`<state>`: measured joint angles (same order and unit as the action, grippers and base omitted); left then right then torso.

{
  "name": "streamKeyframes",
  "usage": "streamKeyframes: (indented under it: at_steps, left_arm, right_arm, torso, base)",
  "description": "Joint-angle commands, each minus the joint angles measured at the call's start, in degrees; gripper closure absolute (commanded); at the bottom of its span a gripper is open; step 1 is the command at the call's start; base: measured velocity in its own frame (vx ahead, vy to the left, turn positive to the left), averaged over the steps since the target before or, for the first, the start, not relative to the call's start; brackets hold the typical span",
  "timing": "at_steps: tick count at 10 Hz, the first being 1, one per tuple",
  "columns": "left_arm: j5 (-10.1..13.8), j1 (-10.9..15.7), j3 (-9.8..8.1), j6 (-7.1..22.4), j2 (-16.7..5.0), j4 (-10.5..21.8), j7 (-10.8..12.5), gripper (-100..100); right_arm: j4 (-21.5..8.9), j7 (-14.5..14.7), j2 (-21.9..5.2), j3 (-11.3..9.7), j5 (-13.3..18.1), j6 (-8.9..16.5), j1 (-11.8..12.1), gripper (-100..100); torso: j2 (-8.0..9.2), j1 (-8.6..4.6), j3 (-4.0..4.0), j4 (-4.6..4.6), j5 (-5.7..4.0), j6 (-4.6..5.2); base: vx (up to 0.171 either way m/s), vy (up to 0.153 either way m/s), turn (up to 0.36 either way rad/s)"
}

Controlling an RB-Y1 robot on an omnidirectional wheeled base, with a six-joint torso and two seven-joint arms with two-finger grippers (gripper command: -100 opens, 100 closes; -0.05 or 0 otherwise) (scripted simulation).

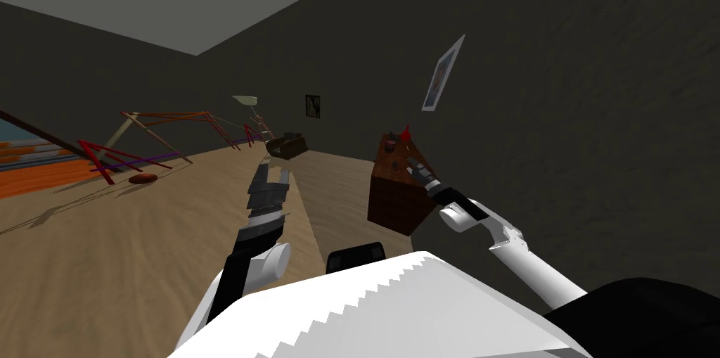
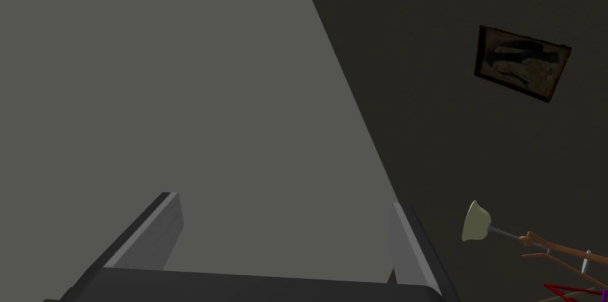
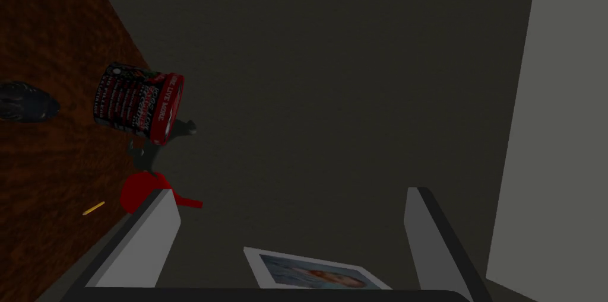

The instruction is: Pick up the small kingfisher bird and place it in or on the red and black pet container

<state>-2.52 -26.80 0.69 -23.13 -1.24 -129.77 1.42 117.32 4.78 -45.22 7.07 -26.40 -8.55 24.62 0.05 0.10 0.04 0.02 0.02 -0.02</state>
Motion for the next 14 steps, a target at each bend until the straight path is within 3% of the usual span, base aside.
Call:
streamKeyframes:
  at_steps: [1,4,5,6,7,8,9,10,11,14]
  left_arm:
    - [0.0,0.0,0.00,0.0,0.0,0.0,0.0,0]
    - [0.0,0.0,-0.01,0.0,0.0,0.0,0.0,0]
    - [0.0,0.0,0.00,0.0,0.0,0.0,0.0,0]
    - [0.0,0.0,-0.01,0.0,0.0,0.0,0.0,0]
    - [0.0,0.0,0.00,0.0,0.0,0.0,0.0,0]
    - [0.0,0.0,-0.01,0.0,0.0,0.0,0.0,0]
    - [0.0,0.0,0.00,0.0,0.0,0.0,0.0,0]
    - [0.0,0.0,-0.01,0.0,0.0,0.0,0.0,0]
    - [0.0,0.0,0.00,0.0,0.0,0.0,0.0,0]
    - [0.0,0.0,-0.01,0.0,0.0,0.0,0.0,0]
  right_arm:
    - [-0.7,0.3,-2.2,0.0,-0.8,1.2,0.1,-100]
    - [-4.5,1.4,-7.4,-0.7,-3.9,5.2,0.0,-100]
    - [-4.5,1.4,-8.0,-0.7,-3.9,5.2,0.0,-100]
    - [-6.5,1.9,-10.2,-1.2,-5.4,7.2,0.0,-100]
    - [-6.5,1.9,-10.9,-1.2,-5.4,7.2,0.0,-100]
    - [-8.5,2.5,-13.0,-1.8,-6.8,9.2,0.0,-100]
    - [-8.5,2.5,-13.8,-1.8,-6.8,9.2,0.0,-100]
    - [-10.6,3.0,-15.9,-2.6,-8.2,11.3,0.1,-100]
    - [-10.6,3.0,-16.7,-2.6,-8.2,11.3,0.1,-100]
    - [-14.7,4.1,-21.8,-4.4,-10.9,15.4,0.4,-100]
  torso:
    - [0.00,0.00,0.00,0.00,0.00,0.00]
    - [-0.08,-0.04,-0.05,-0.02,-0.01,0.04]
    - [-0.09,-0.04,-0.05,-0.02,-0.01,0.01]
    - [-0.10,-0.04,-0.06,-0.02,-0.01,0.03]
    - [-0.14,-0.03,-0.08,-0.03,-0.01,0.00]
    - [-0.13,-0.05,-0.07,-0.03,0.00,0.03]
    - [-0.18,-0.04,-0.10,-0.04,-0.01,0.01]
    - [-0.17,-0.04,-0.10,-0.04,-0.01,0.04]
    - [-0.19,-0.02,-0.11,-0.04,-0.01,0.01]
    - [-0.25,-0.06,-0.14,-0.05,-0.01,0.04]
  base:
    - [-0.010,0.025,0.044]
    - [0.003,0.030,0.088]
    - [0.006,0.027,0.063]
    - [0.011,0.035,0.119]
    - [0.013,0.025,0.071]
    - [0.026,0.028,0.126]
    - [0.025,0.026,0.057]
    - [0.032,0.032,0.136]
    - [0.033,0.021,0.058]
    - [0.046,0.023,0.108]
